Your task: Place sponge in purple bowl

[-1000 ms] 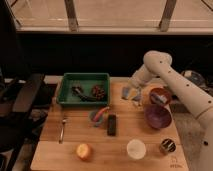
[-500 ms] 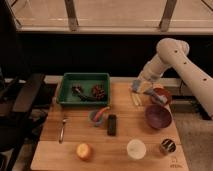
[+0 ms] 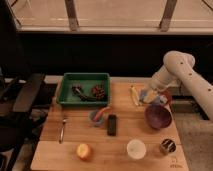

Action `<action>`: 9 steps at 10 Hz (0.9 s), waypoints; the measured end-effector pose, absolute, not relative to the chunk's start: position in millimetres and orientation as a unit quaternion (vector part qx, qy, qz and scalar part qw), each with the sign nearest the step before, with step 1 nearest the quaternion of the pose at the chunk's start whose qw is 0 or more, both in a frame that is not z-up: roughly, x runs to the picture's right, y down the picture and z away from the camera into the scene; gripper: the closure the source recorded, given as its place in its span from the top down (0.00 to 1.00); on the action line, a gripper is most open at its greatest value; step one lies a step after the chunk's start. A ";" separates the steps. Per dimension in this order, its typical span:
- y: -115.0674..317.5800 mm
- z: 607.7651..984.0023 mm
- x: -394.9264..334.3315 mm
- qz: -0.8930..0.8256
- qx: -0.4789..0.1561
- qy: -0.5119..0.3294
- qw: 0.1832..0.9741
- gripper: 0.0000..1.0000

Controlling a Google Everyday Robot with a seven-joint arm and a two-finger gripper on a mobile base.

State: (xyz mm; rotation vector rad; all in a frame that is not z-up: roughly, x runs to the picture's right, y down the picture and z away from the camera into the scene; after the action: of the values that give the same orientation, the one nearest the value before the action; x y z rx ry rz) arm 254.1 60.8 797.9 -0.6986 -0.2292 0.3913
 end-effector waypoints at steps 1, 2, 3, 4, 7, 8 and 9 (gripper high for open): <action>74.3 801.6 265.9 0.208 -0.347 -0.106 0.909 0.43; 91.0 803.9 278.0 0.227 -0.356 -0.099 0.901 0.53; 106.9 805.2 287.6 0.244 -0.364 -0.094 0.894 0.62; 116.7 805.8 295.2 0.259 -0.367 -0.095 0.889 0.65; 120.8 803.3 295.1 0.269 -0.362 -0.132 0.883 0.65; 116.6 799.6 289.0 0.260 -0.357 -0.151 0.884 0.65; 114.2 798.4 285.2 0.255 -0.356 -0.160 0.885 0.65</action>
State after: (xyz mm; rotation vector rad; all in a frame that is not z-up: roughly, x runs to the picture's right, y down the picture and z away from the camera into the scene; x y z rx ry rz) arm 285.2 114.2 798.4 -0.7398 -0.3323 0.5310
